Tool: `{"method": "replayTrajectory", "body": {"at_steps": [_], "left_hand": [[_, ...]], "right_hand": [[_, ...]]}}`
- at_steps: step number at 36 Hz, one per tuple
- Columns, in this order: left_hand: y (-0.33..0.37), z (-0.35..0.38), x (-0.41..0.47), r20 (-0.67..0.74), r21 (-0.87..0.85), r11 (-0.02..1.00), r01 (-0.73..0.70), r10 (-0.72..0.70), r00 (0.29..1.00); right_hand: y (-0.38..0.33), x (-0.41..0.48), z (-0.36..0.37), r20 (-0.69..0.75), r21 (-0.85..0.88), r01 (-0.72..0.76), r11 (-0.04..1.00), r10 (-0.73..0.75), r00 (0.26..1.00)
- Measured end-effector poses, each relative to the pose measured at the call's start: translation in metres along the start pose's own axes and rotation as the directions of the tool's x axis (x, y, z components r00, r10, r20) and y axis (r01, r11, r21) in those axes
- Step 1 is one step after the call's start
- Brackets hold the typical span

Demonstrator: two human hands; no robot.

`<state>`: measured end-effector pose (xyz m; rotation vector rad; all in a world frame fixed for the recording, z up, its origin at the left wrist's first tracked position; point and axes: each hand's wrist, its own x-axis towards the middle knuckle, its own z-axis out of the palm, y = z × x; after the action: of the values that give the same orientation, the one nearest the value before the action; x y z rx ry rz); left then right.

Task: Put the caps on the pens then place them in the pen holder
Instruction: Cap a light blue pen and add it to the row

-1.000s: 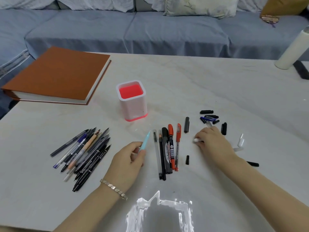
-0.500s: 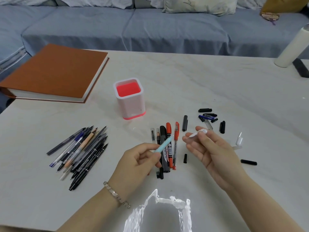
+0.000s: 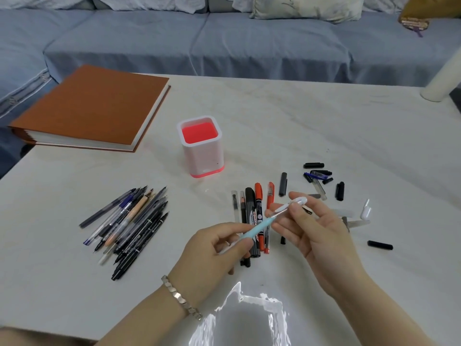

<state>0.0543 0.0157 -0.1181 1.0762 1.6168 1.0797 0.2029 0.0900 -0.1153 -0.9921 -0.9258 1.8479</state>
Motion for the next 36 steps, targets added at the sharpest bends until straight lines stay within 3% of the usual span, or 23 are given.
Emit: {"method": "replayTrajectory", "body": {"at_steps": [4,10,16,24,29,31,33,36], "left_hand": [[0.000,-0.001,-0.001,-0.022,0.067,0.997,-0.030,0.031,0.999],[0.003,0.003,-0.002,-0.097,0.083,0.995,-0.049,0.056,0.994],[0.011,0.006,-0.006,-0.115,-0.101,0.995,0.024,-0.036,0.993],[0.008,-0.003,0.001,0.101,-0.369,0.889,0.270,-0.250,0.963],[-0.005,-0.008,0.003,-0.045,-0.174,0.974,0.143,-0.153,0.987],[-0.018,-0.018,0.004,-0.123,0.044,0.995,0.086,-0.081,0.989],[-0.034,-0.035,0.004,-0.211,0.374,0.926,0.055,0.028,0.977],[-0.054,-0.065,0.004,-0.259,0.732,0.678,0.061,0.194,0.946]], "right_hand": [[0.005,-0.004,0.005,0.035,-0.076,-0.018,0.997,0.021,0.999],[0.015,-0.009,0.011,0.072,-0.045,-0.007,0.999,0.010,0.997],[0.016,-0.014,0.015,0.095,-0.078,0.077,0.994,-0.069,0.993],[0.022,-0.008,0.022,0.118,-0.143,0.107,0.984,-0.091,0.989],[0.034,0.004,0.031,0.124,-0.245,0.089,0.965,-0.060,0.990],[0.037,0.012,0.034,0.101,-0.314,0.111,0.943,-0.083,0.991],[0.041,0.023,0.034,0.080,-0.462,0.159,0.872,-0.138,0.987],[0.046,0.042,0.033,0.129,-0.715,0.247,0.654,-0.225,0.966]]}}
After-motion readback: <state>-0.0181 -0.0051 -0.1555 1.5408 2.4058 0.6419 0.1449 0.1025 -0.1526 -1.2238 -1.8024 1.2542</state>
